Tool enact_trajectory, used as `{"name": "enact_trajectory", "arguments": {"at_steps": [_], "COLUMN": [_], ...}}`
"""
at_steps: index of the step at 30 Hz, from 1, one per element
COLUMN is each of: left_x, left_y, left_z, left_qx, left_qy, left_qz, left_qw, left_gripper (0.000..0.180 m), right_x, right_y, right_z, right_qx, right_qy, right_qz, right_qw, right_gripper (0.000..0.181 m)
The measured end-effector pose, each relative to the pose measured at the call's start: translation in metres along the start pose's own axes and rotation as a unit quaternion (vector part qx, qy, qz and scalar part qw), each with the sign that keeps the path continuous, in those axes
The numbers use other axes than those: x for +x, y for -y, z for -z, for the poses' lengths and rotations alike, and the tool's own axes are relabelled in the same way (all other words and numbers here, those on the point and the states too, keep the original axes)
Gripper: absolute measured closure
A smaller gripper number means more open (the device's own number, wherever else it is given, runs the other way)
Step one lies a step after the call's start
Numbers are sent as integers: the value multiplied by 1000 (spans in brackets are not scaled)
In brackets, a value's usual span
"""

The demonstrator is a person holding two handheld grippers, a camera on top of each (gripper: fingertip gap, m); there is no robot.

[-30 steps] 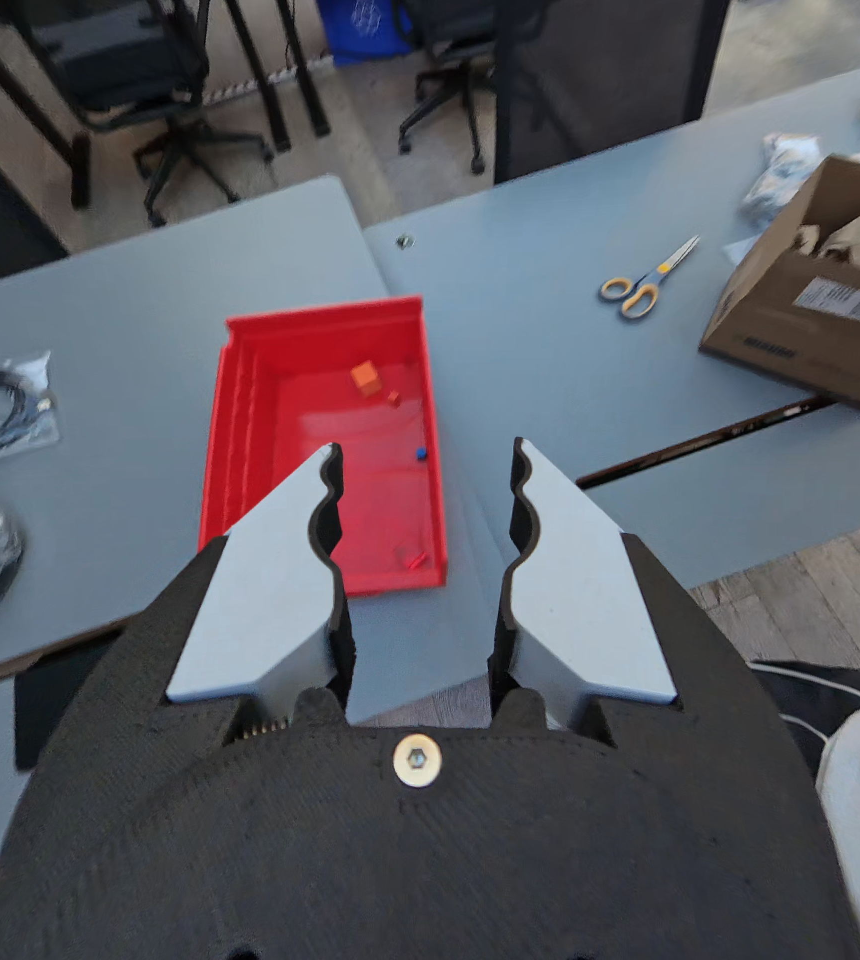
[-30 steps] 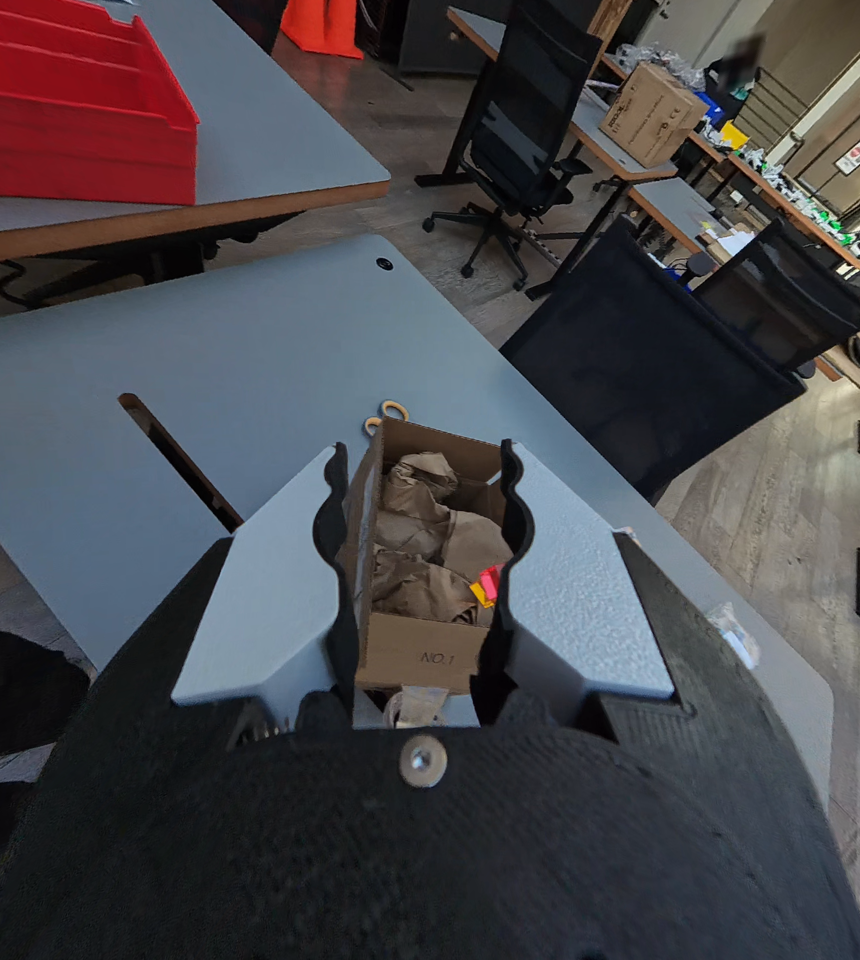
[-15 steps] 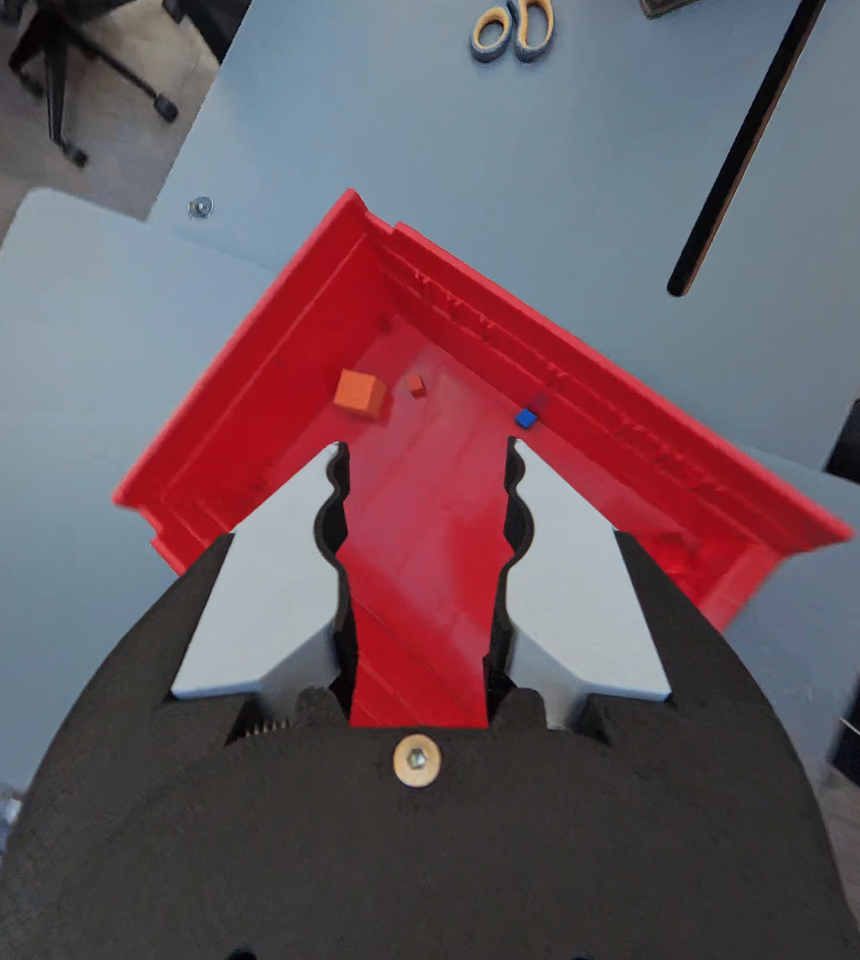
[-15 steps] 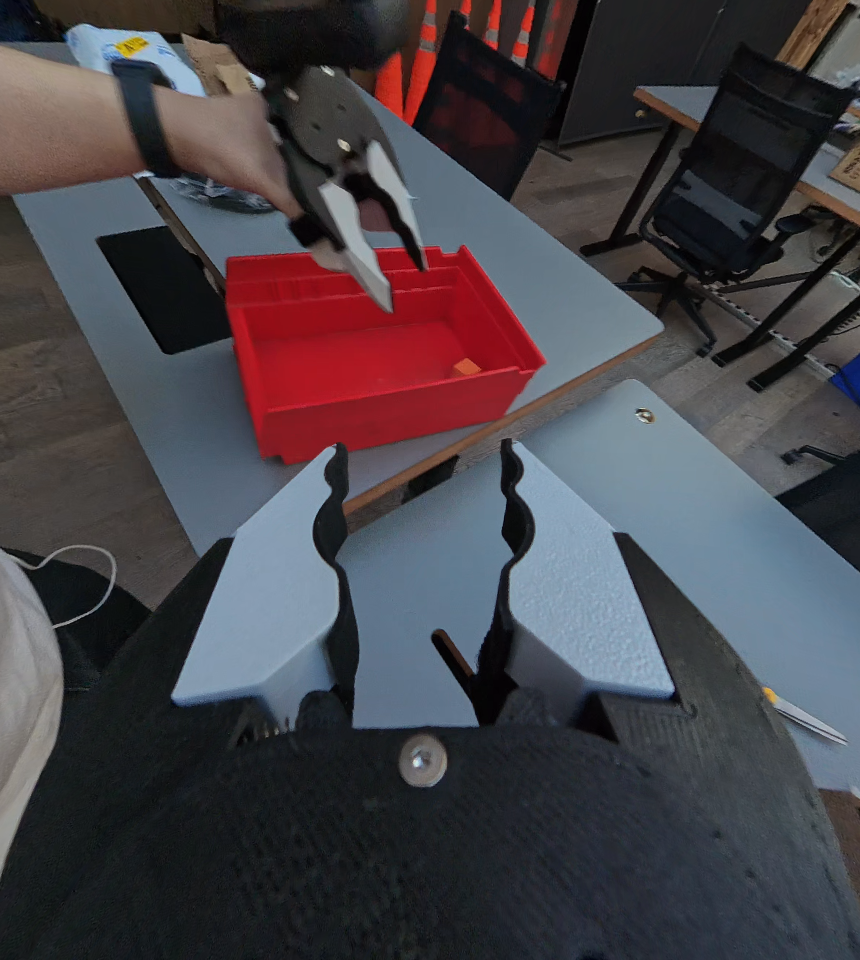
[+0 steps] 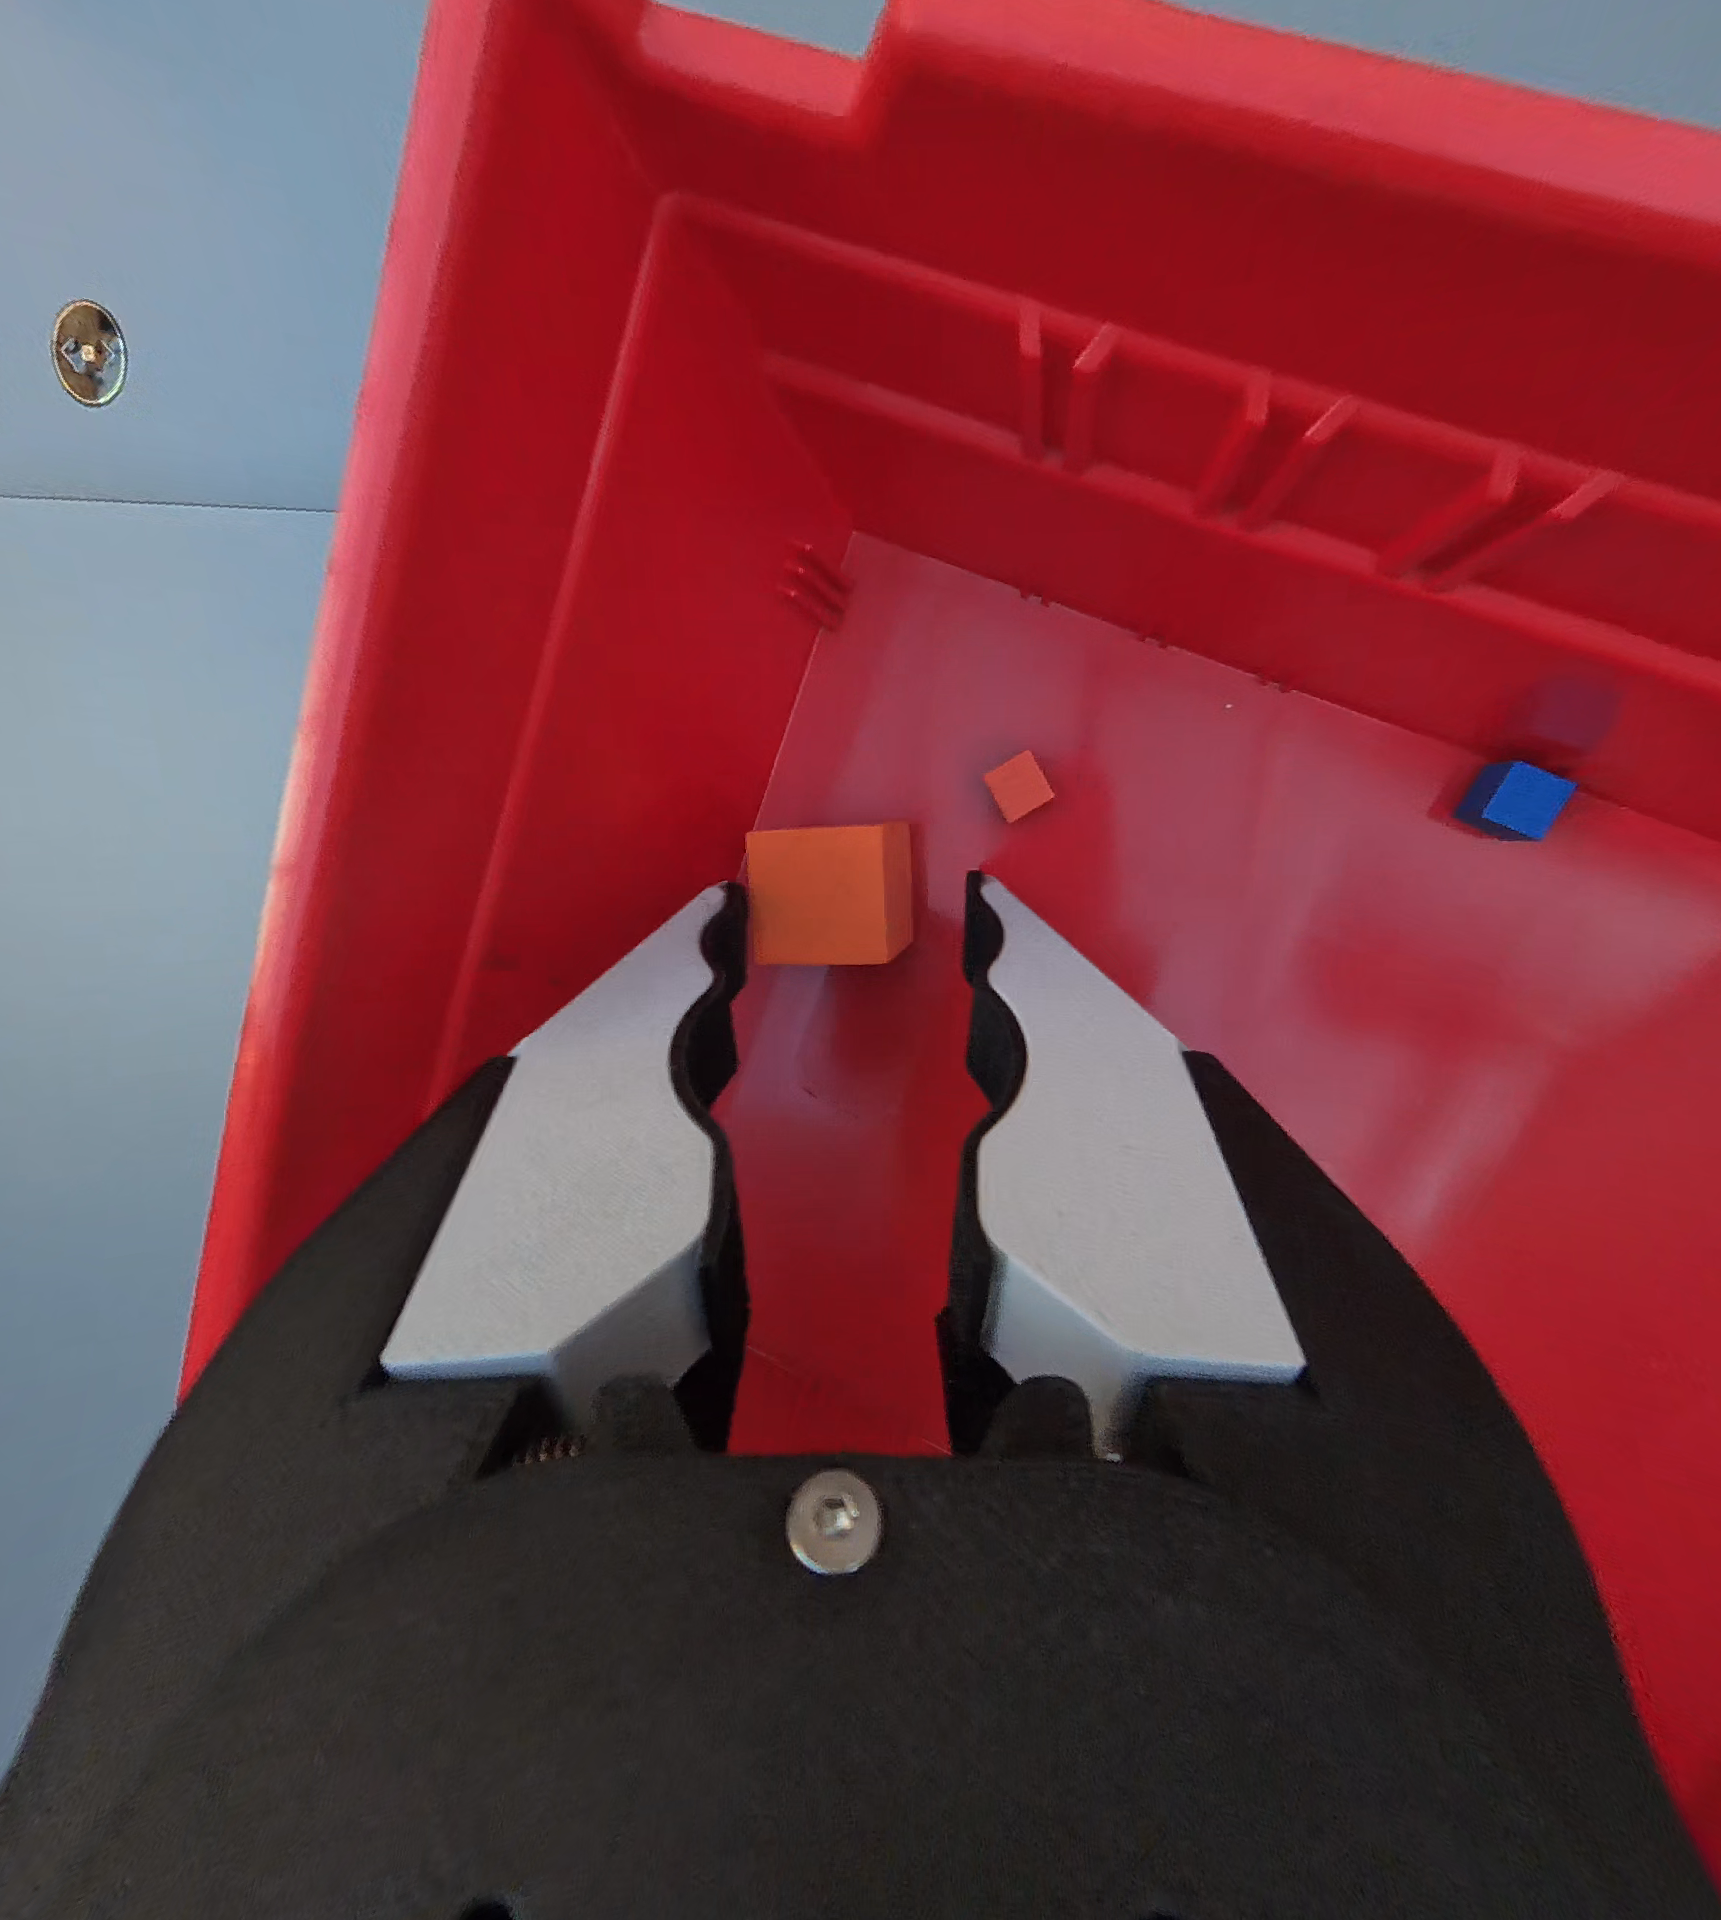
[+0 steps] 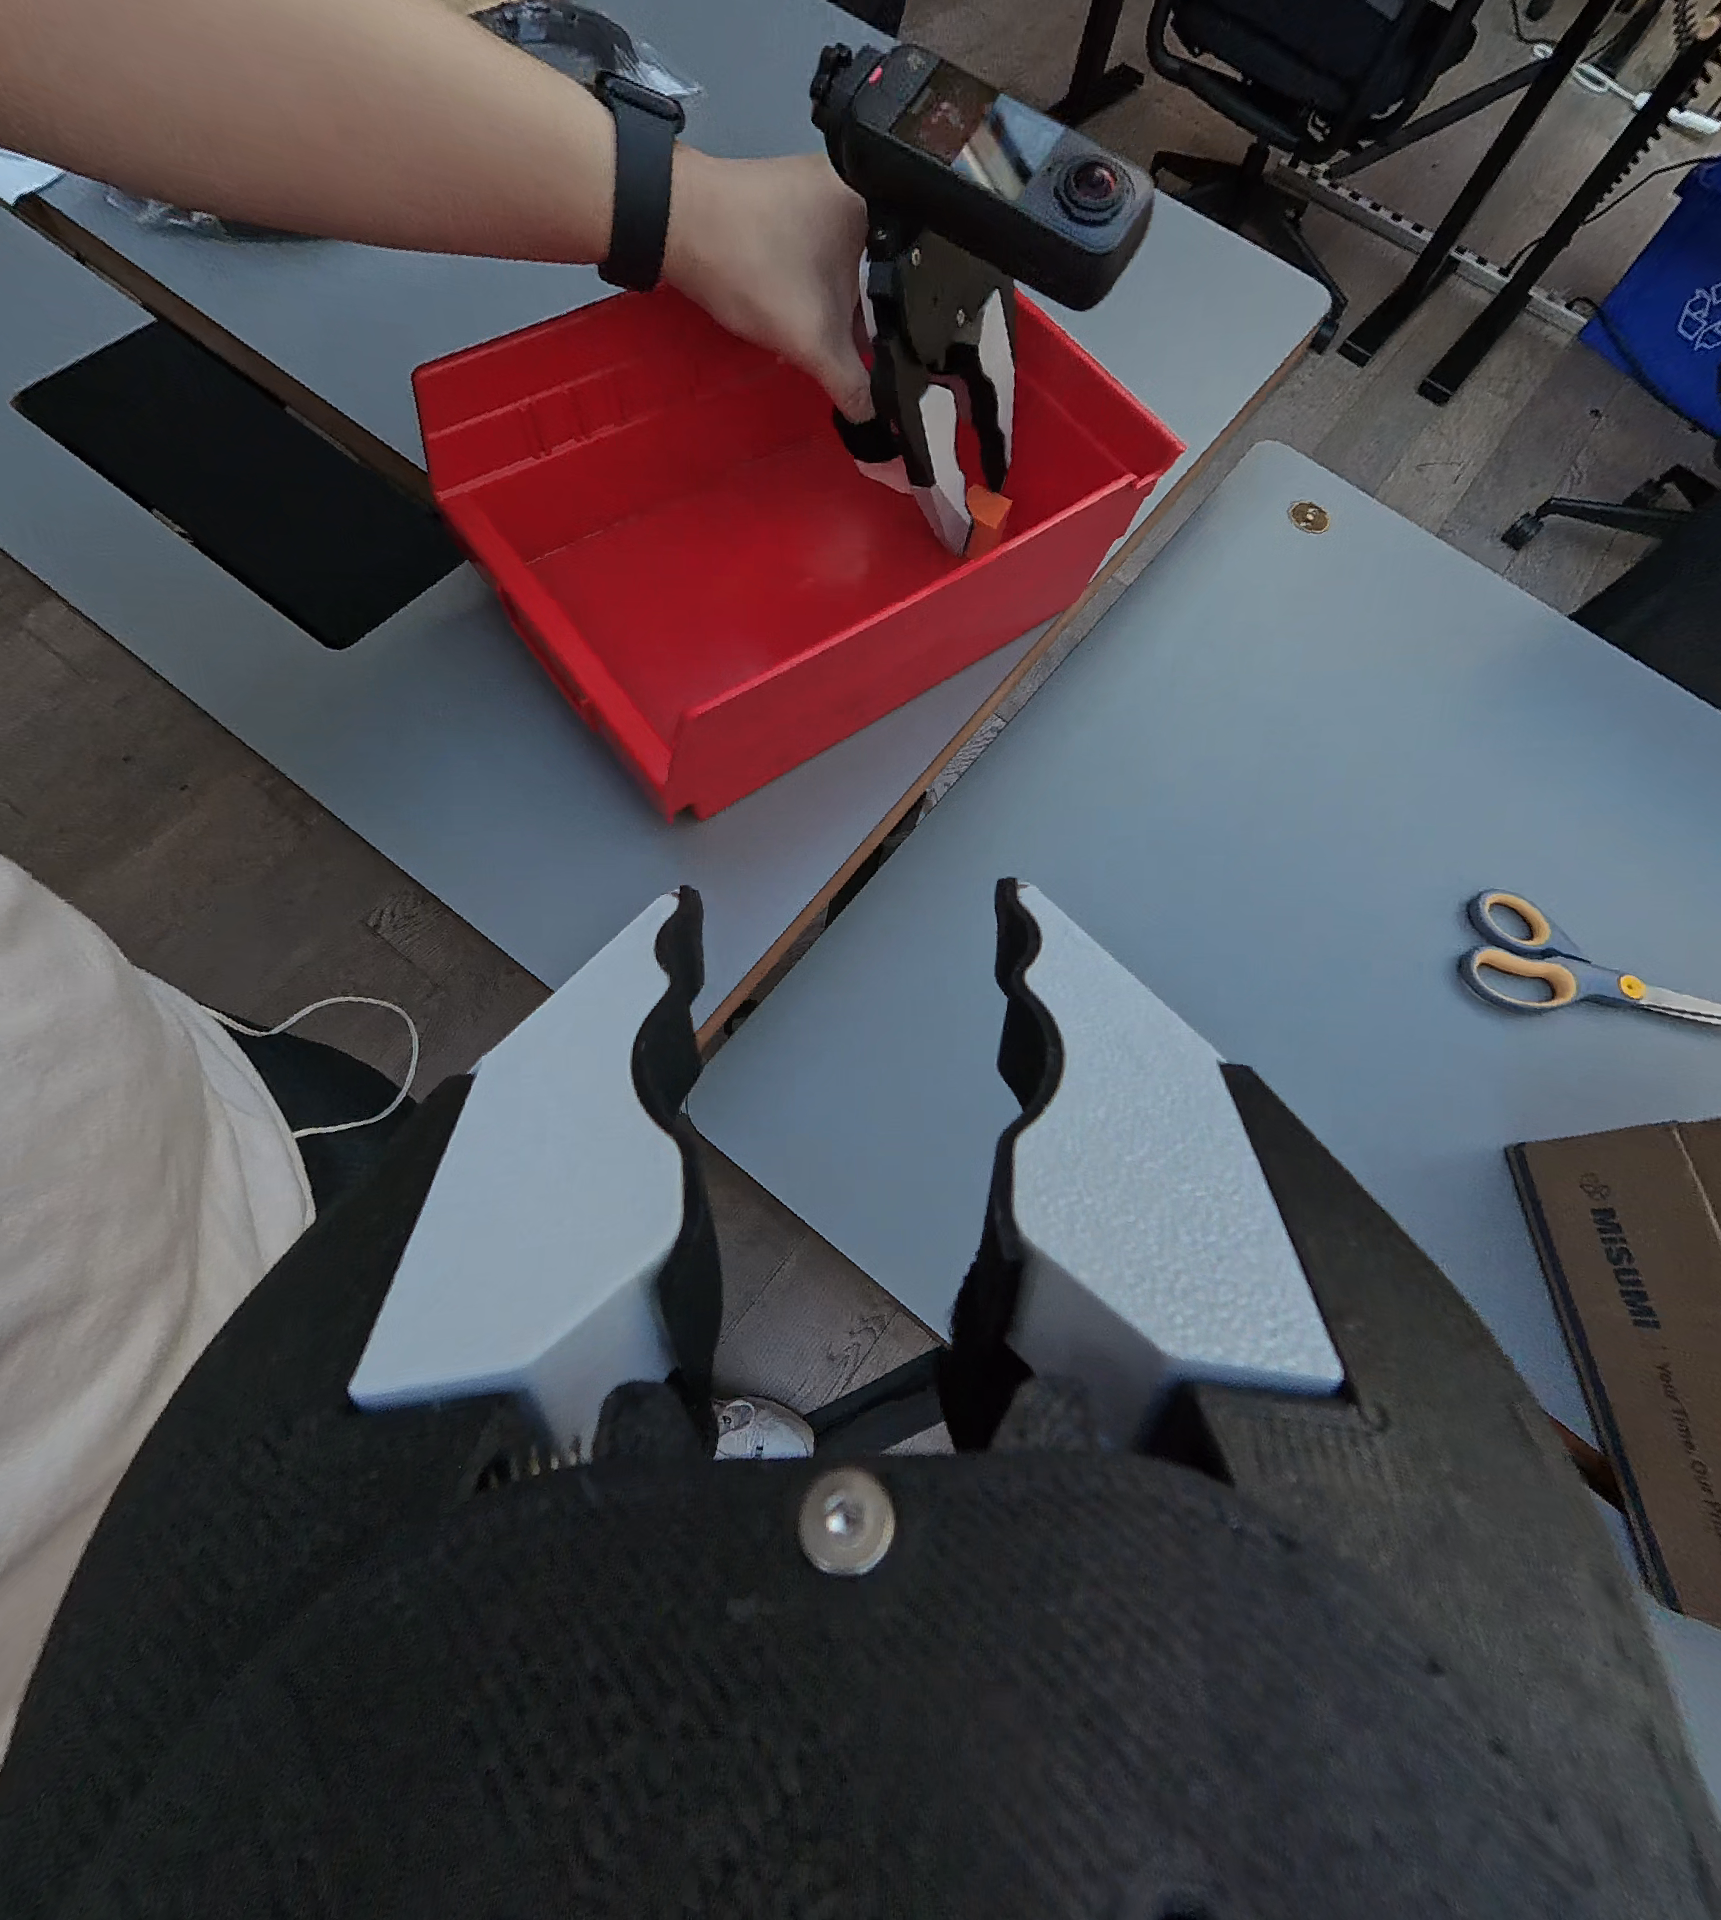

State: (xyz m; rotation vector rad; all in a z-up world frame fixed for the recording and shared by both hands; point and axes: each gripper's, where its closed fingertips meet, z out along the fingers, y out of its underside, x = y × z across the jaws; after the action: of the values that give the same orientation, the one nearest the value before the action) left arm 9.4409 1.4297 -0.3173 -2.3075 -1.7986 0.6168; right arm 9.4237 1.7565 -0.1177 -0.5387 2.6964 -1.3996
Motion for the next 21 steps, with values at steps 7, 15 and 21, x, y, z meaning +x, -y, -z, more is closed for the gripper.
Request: {"name": "enact_trajectory", "arguments": {"at_steps": [7,15,21], "left_x": [10,69,149], "left_y": [-16,-129,-246], "left_z": [42,260,344], "left_qx": [-10,94,56], "left_qy": [4,119,208], "left_qz": [46,284,377], "left_qw": [999,947,901], "left_gripper": [153,153,153], "right_x": [-43,-81,-79], "right_y": [44,24,-30], "right_z": [-91,-232,-253], "right_qx": [-97,-459,-626], "right_qy": [137,223,136], "right_qz": [96,-61,29], "right_qw": [981,858,767], "right_gripper": [135,165,139]}}
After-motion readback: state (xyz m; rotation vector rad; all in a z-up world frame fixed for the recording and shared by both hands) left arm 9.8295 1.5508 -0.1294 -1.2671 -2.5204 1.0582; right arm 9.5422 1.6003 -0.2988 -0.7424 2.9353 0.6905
